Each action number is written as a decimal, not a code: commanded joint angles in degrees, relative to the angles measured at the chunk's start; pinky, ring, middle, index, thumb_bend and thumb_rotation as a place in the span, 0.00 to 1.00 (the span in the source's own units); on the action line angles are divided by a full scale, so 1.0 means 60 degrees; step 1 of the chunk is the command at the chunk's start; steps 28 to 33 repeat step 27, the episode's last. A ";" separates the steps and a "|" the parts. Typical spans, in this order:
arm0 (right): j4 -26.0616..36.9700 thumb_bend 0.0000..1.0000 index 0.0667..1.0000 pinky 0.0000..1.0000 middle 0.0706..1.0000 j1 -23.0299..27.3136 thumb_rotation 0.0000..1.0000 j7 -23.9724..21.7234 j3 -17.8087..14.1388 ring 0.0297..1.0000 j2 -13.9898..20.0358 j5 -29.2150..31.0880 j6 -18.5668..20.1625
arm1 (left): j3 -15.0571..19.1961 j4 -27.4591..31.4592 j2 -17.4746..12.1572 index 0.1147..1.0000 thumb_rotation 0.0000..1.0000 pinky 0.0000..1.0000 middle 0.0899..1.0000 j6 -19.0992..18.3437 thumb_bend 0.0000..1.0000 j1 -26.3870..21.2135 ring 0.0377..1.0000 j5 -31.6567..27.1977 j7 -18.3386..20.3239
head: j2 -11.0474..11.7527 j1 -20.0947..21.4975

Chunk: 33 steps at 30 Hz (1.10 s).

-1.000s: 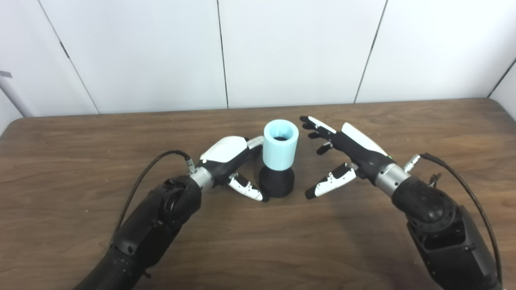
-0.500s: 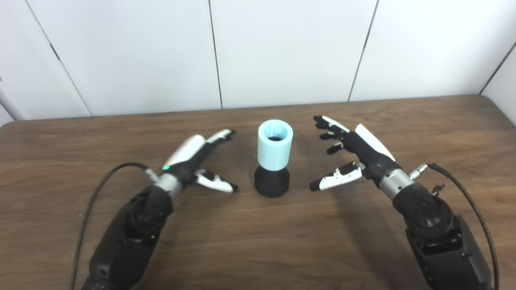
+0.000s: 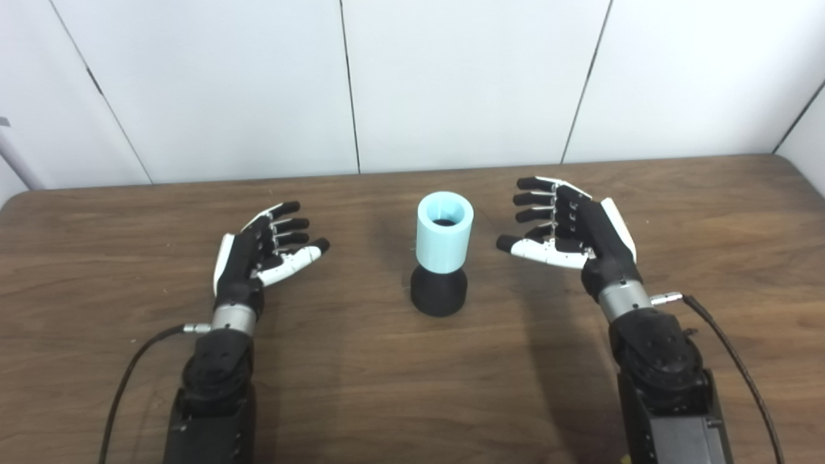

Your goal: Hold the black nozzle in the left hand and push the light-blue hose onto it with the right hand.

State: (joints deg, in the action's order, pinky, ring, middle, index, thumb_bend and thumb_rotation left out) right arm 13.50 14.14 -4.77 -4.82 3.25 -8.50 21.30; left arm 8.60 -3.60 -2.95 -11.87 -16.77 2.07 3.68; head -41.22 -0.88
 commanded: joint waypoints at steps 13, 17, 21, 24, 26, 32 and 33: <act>0.0023 0.74 0.80 0.55 0.76 0.0165 0.51 0.0043 -0.0245 0.69 -0.0007 0.1907 -0.0832 | -0.0318 0.0942 -0.0741 0.66 0.46 0.55 0.66 0.0426 0.63 0.0061 0.65 -0.1986 0.1162 | -0.0030 -0.0177; 0.0233 0.73 0.80 0.54 0.77 -0.0050 0.49 0.0170 -0.0308 0.69 -0.0022 0.2041 -0.0873 | -0.0366 0.1058 -0.0833 0.66 0.42 0.56 0.68 0.0301 0.66 0.0118 0.67 -0.2165 0.1216 | -0.0086 -0.0115; 0.0322 0.73 0.80 0.54 0.78 -0.0168 0.48 0.0224 -0.0313 0.69 -0.0009 0.2167 -0.0847 | -0.0421 0.1018 -0.0907 0.66 0.42 0.56 0.70 0.0308 0.67 0.0115 0.68 -0.2188 0.1274 | -0.0100 -0.0005; 0.0278 0.72 0.80 0.55 0.78 -0.0161 0.48 0.0263 -0.0341 0.69 0.0043 0.2230 -0.0818 | -0.0464 0.0999 -0.0941 0.67 0.42 0.56 0.71 0.0383 0.69 0.0118 0.69 -0.2143 0.1311 | -0.0100 -0.0005; 0.0298 0.72 0.81 0.55 0.78 -0.0175 0.48 0.0289 -0.0341 0.69 0.0074 0.2230 -0.0786 | -0.0513 0.0939 -0.0977 0.68 0.42 0.57 0.71 0.0535 0.71 0.0117 0.70 -0.2115 0.1379 | -0.0096 0.0085; 0.0301 0.72 0.81 0.55 0.78 -0.0184 0.48 0.0297 -0.0343 0.69 0.0090 0.2238 -0.0784 | -0.0534 0.0907 -0.0993 0.68 0.42 0.57 0.72 0.0609 0.71 0.0113 0.70 -0.2104 0.1412 | -0.0073 0.0107; 0.0301 0.72 0.81 0.55 0.78 -0.0184 0.48 0.0297 -0.0343 0.69 0.0090 0.2238 -0.0784 | -0.0534 0.0907 -0.0993 0.68 0.42 0.57 0.72 0.0609 0.71 0.0113 0.70 -0.2104 0.1412 | -0.0073 0.0107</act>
